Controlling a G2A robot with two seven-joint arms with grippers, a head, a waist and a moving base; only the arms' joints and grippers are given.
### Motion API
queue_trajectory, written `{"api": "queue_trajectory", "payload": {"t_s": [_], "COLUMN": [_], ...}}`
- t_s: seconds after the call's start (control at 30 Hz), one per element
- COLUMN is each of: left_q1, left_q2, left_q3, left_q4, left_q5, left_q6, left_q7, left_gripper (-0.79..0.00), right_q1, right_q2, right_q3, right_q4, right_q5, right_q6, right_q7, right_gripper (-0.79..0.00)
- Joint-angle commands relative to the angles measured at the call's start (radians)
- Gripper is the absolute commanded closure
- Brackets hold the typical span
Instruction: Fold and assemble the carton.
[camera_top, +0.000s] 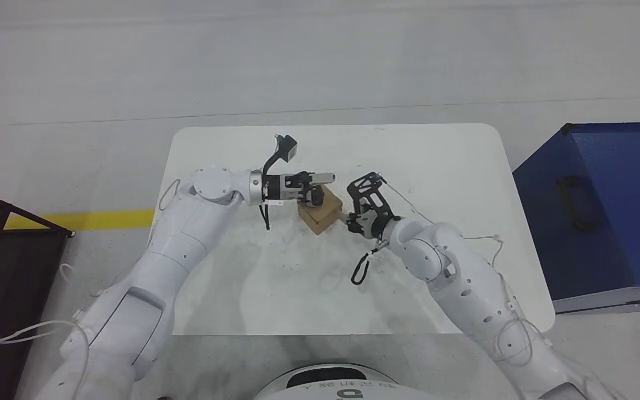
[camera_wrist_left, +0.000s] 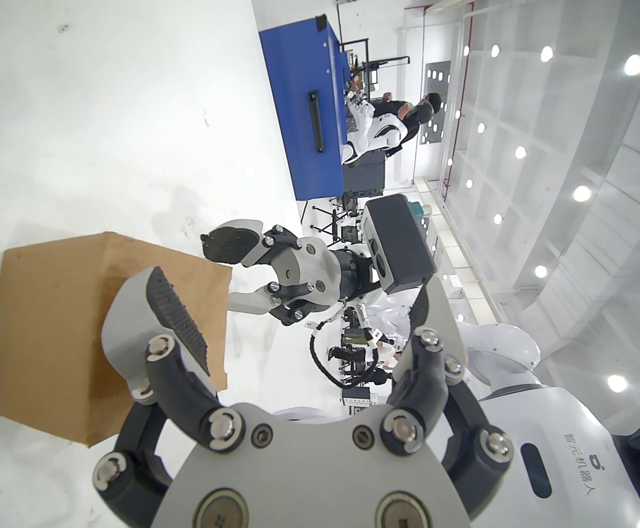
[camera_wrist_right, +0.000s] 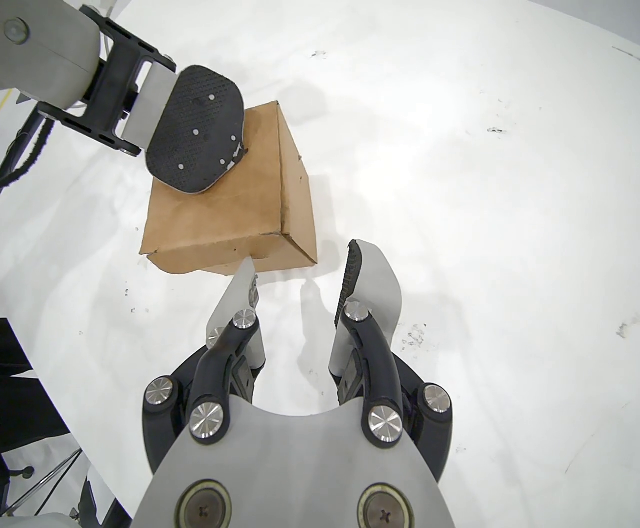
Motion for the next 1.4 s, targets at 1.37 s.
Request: {"api": "queue_trajectory", "payload": {"t_s": [1.37], "left_q1": [0.054], "left_q2": [0.04], "left_q3": [-0.099], "left_q4": [0.016], "left_q5": [0.176], "left_q6": [-0.041], "left_q7": [0.16], "left_gripper": [-0.785], "right_q1": [0.074], "right_q2": [-0.041], "right_q3": [-0.068], "right_q4": [0.023], "right_q5": [-0.031], "right_q6": [-0.009], "right_q7": [-0.026], "right_gripper": [-0.36]}}
